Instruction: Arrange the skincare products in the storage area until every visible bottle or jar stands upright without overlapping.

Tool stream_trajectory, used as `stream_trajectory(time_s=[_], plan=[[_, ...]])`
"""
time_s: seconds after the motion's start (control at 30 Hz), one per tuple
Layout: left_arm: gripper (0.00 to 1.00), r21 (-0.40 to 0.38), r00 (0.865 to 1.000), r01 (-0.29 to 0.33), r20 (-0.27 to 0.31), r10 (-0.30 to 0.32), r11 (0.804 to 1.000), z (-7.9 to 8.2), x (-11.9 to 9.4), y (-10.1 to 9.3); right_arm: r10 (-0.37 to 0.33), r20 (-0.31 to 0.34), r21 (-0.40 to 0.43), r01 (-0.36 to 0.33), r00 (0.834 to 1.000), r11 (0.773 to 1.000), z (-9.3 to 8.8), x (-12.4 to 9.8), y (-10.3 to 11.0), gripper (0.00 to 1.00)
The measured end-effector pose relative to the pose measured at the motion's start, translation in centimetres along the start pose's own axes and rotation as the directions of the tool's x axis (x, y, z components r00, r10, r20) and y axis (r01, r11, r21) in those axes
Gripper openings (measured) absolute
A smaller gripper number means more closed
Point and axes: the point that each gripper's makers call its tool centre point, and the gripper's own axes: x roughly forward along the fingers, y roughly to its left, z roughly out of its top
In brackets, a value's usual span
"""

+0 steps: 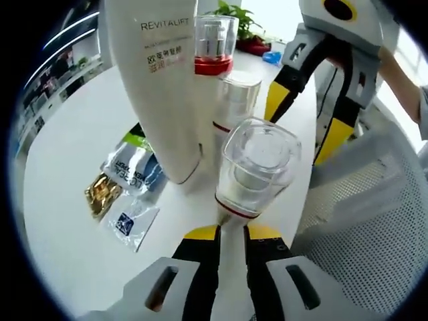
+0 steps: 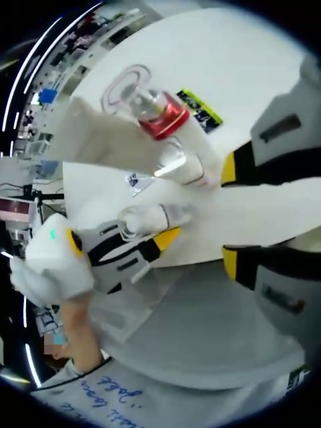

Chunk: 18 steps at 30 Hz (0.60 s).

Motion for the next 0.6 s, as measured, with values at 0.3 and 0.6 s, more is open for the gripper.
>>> stream_trajectory(time_s=[0.3, 0.6], plan=[[0.10, -0.017, 1.000, -0.010, 0.007, 0.010, 1.000, 0.3, 0.4, 0.3, -0.010, -0.018, -0.006, 0.010, 1.000, 1.000, -0.9, 0.1, -0.4, 0.47], [0.10, -0.037, 0.999, -0.021, 0.025, 0.022, 0.999, 0.9, 0.8, 0.7, -0.039, -0.003, 0.014, 0.039, 0.999, 0.999, -1.1, 0.3, -1.1, 0.50]])
